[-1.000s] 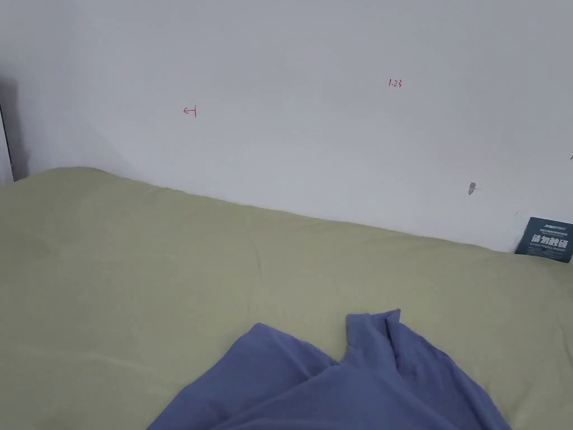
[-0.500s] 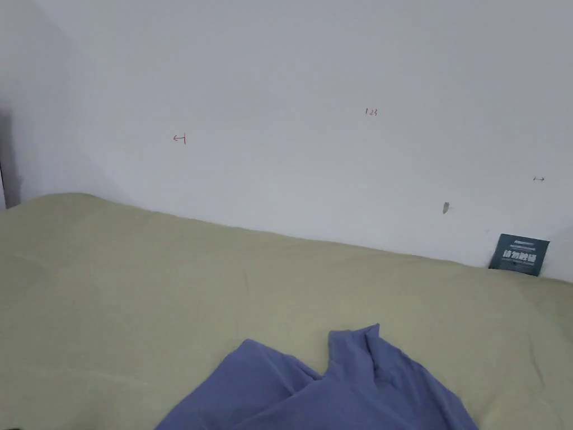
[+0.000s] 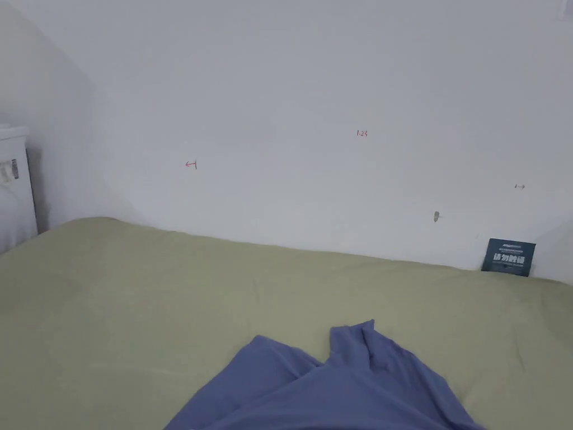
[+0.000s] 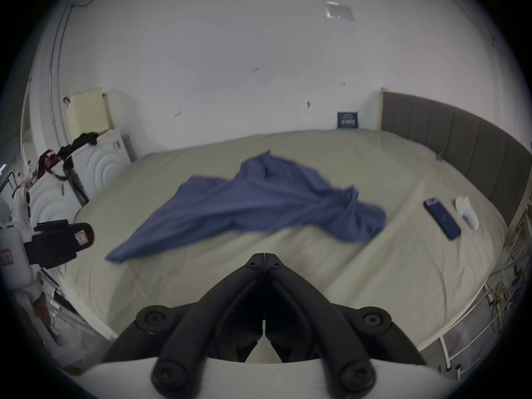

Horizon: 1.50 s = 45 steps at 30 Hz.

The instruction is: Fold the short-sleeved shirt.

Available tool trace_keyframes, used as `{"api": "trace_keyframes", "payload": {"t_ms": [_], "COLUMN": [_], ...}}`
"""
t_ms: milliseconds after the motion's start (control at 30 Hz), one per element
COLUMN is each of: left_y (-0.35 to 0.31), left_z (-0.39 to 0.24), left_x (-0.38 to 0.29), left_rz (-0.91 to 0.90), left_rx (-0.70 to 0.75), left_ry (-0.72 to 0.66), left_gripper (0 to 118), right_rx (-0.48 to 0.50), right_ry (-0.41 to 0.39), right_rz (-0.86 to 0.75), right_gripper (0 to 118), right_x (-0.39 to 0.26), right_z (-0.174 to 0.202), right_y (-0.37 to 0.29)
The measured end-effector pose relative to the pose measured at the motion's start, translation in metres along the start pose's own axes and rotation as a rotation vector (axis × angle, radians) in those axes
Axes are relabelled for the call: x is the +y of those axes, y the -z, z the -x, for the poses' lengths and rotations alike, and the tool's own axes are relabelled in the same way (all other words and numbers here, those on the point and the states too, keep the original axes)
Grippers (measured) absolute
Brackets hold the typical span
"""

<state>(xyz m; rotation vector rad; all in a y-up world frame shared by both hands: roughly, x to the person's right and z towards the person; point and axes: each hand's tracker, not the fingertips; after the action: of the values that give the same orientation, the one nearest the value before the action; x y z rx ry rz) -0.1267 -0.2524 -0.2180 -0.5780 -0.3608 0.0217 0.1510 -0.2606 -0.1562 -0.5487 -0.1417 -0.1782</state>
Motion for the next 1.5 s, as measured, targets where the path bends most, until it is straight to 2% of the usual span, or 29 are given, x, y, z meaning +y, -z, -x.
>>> {"api": "trace_keyframes", "payload": {"t_ms": [67, 133, 233, 333, 367, 400, 433, 467, 533, 567, 600, 700, 800, 833, 867, 900, 933, 967, 1000, 1033, 1133, 1300, 1433, 1500], "left_y": [-0.001, -0.001, -0.005, -0.003, -0.002, 0.002, 0.011, 0.019, 0.034, 0.042, 0.054, 0.082, 0.103, 0.111, 0.118, 0.12, 0.119, 0.115, 0.11, 0.105, 0.107, 0.098, 0.096, 0.098], "left_z": [-0.007, -0.004, 0.006, 0.025, 0.035, 0.045, 0.062, 0.081, 0.107, 0.121, 0.13, 0.144, 0.145, 0.143, 0.144, 0.141, 0.14, 0.139, 0.136, 0.136, 0.137, 0.138, 0.136, 0.135], "left_x": [-0.021, -0.031, -0.027, -0.014, -0.009, -0.004, 0.001, 0.003, 0.017, 0.02, 0.011, -0.003, -0.016, -0.021, -0.022, -0.024, -0.025, -0.026, -0.025, -0.024, -0.016, -0.004, 0.002, 0.003], "left_rz": [0.08, 0.116, 0.102, 0.036, 0.007, 0.006, 0.021, 0.023, 0.052, 0.094, 0.103, 0.206, 0.267, 0.301, 0.318, 0.325, 0.319, 0.281, 0.225, 0.185, 0.235, 0.205, 0.186, 0.173], "left_rx": [-0.011, -0.001, 0.045, 0.162, 0.182, 0.199, 0.176, 0.143, 0.201, 0.177, 0.15, 0.191, 0.122, 0.095, 0.113, 0.137, 0.15, 0.211, 0.19, 0.135, 0.135, 0.137, 0.129, 0.148], "left_ry": [-0.014, -0.01, -0.024, -0.034, -0.04, -0.046, -0.041, -0.062, -0.155, -0.171, -0.158, -0.058, -0.018, -0.008, 0.006, 0.015, 0.013, 0.021, -0.014, -0.057, -0.071, -0.084, -0.112, -0.092], "left_gripper": [0, 0, 0, 0, 13, 47, 106, 118, 117, 117, 117, 117, 117, 114, 107, 85, 40, 24, 6, 4, 4, 4, 4, 4], "right_rx": [0.011, 0.012, 0.012, 0.017, 0.028, 0.038, 0.044, 0.06, 0.071, 0.074, 0.079, 0.101, 0.104, 0.104, 0.1, 0.098, 0.098, 0.096, 0.093, 0.092, 0.094, 0.104, 0.059, 0.082], "right_ry": [-0.015, -0.015, -0.026, -0.035, -0.028, -0.019, -0.008, -0.001, 0.012, 0.014, 0.017, 0.038, 0.05, 0.049, 0.045, 0.041, 0.035, 0.028, 0.021, 0.009, -0.003, -0.001, -0.033, -0.026], "right_rz": [0.067, 0.06, 0.029, -0.001, -0.008, -0.007, -0.002, 0.008, 0.011, 0.007, 0.006, 0.02, 0.026, 0.027, 0.024, 0.024, 0.025, 0.025, 0.023, 0.022, 0.026, 0.03, 0.021, 0.012], "right_gripper": [1, 1, 1, 1, 1, 1, 1, 1, 1, 1, 1, 1, 1, 1, 1, 1, 1, 1, 1, 1, 1, 1, 1, 2], "right_x": [-0.016, -0.017, -0.006, 0.006, 0.011, 0.015, 0.018, 0.021, 0.024, 0.024, 0.025, 0.029, 0.032, 0.033, 0.034, 0.035, 0.036, 0.037, 0.037, 0.036, 0.038, 0.052, 0.101, 0.134], "right_z": [0.004, 0.004, 0.005, 0.004, 0.001, 0.0, -0.002, -0.003, -0.006, -0.007, -0.008, -0.013, -0.017, -0.017, -0.017, -0.016, -0.015, -0.014, -0.013, -0.012, -0.011, -0.012, -0.027, -0.039], "right_y": [0.001, 0.003, 0.001, 0.003, 0.004, 0.005, 0.006, 0.008, 0.009, 0.009, 0.009, 0.013, 0.018, 0.02, 0.021, 0.022, 0.023, 0.024, 0.024, 0.024, 0.03, 0.049, 0.109, 0.153]}}
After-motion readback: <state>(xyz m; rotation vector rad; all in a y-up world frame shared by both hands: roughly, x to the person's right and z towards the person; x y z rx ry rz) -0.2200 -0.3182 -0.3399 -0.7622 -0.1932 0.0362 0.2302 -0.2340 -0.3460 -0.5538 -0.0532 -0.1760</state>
